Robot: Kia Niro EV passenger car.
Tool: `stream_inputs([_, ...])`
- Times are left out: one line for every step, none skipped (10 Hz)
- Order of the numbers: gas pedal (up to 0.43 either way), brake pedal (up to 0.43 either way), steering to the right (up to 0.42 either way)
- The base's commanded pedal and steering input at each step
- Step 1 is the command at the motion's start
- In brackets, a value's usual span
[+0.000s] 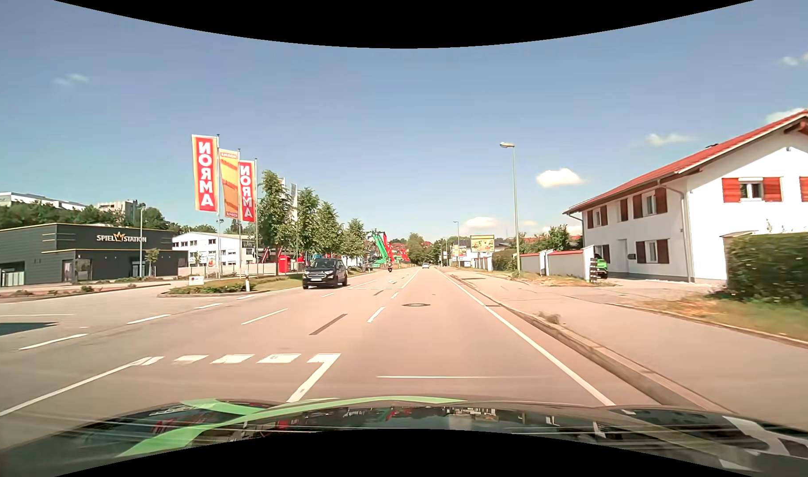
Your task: Follow the waypoints while adhering to traffic rules and regulations
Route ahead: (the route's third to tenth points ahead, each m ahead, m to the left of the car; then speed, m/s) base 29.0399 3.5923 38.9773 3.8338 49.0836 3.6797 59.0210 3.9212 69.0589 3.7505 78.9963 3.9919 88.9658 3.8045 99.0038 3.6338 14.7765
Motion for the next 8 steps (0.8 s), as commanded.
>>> stream_inputs([0.177,0.0,-0.003])
stream_inputs([0.177,0.0,-0.003])
stream_inputs([0.177,0.0,-0.003])
stream_inputs([0.169,0.0,-0.003])
stream_inputs([0.169,0.0,-0.002])
stream_inputs([0.169,0.0,-0.003])
stream_inputs([0.169,0.0,-0.003])
stream_inputs([0.169,0.0,-0.003])
